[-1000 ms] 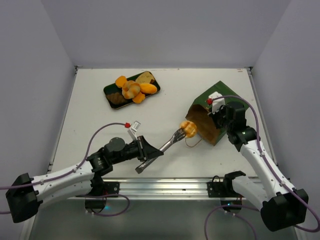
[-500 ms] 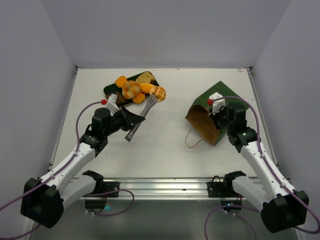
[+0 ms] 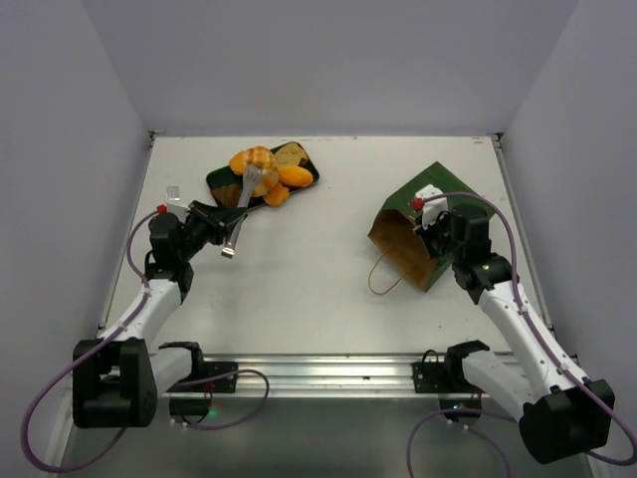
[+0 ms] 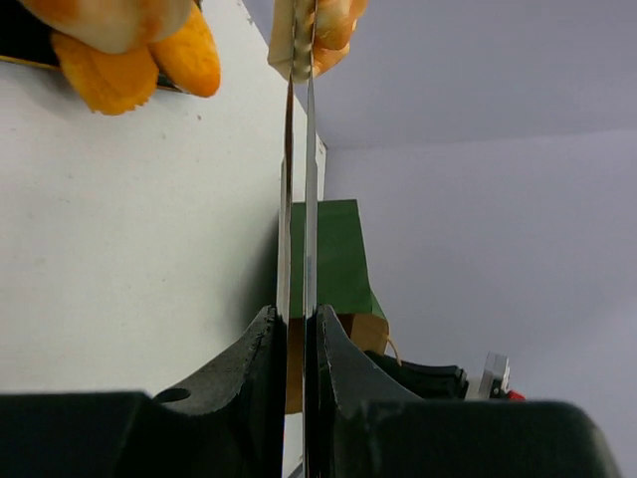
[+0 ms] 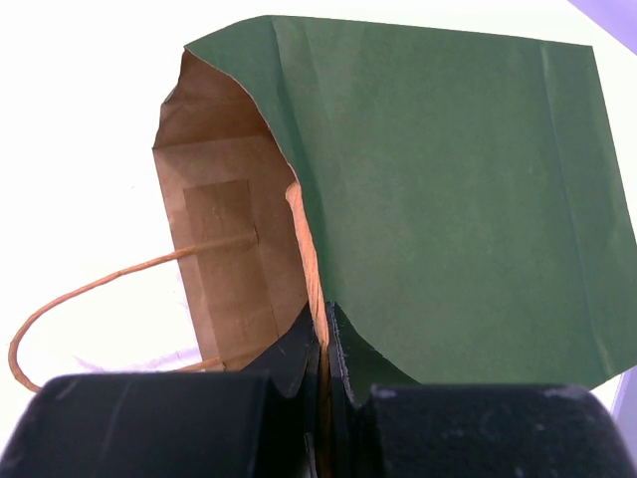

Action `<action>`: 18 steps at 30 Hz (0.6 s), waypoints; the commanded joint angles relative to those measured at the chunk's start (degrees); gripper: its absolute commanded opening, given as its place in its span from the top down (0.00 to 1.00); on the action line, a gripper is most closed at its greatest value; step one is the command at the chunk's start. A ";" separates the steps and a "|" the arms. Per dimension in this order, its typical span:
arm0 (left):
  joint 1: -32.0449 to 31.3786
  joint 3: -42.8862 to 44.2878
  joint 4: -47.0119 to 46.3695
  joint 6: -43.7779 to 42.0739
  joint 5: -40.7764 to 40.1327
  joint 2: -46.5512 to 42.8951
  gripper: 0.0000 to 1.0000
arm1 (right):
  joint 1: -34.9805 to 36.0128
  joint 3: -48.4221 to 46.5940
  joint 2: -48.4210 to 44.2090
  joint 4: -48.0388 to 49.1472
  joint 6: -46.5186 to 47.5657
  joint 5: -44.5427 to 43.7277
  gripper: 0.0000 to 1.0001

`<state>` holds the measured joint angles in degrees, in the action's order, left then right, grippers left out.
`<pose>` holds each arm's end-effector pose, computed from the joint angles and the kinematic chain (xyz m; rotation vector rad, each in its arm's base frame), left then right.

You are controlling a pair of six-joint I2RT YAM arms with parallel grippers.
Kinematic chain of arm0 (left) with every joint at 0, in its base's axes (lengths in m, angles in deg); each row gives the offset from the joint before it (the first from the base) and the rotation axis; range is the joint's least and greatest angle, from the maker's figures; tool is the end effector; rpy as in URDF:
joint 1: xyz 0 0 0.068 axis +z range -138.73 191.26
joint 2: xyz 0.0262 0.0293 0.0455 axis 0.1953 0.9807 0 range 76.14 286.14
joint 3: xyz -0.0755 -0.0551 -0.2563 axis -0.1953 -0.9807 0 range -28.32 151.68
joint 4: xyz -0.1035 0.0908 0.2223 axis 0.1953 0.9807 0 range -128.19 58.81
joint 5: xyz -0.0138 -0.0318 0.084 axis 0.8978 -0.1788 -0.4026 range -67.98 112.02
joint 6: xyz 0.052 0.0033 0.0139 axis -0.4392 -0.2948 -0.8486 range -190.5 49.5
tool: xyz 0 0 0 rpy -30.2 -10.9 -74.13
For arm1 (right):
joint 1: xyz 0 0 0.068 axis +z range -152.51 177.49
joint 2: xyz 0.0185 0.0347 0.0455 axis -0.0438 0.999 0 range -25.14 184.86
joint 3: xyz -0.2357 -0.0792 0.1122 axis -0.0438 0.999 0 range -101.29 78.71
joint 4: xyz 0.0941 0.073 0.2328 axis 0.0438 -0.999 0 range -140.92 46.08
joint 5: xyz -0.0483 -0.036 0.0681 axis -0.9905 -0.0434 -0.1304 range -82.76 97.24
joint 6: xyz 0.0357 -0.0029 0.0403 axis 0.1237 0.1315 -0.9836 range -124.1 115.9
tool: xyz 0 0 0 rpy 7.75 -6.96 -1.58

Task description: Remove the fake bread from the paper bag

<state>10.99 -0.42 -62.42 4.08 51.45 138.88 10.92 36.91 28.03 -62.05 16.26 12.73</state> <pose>0.2376 -0.0186 0.2381 -0.8208 1.7718 -1.3604 0.2026 0.0519 0.2815 -0.6608 1.9755 0.0264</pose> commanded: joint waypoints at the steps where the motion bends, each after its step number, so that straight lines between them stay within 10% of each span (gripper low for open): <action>1: 4.31 -2.85 -6.18 4.51 2.74 -1.57 1.00 | -0.25 -0.12 -0.96 2.31 -0.85 0.92 1.00; 18: 19.96 1.01 -5.04 -0.14 2.82 8.18 1.00 | -0.25 -0.03 -0.96 2.22 -0.94 1.36 1.00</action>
<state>29.31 -2.91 -66.16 7.32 53.09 145.63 10.92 36.96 28.03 -62.05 16.26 12.89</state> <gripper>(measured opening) 0.210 0.044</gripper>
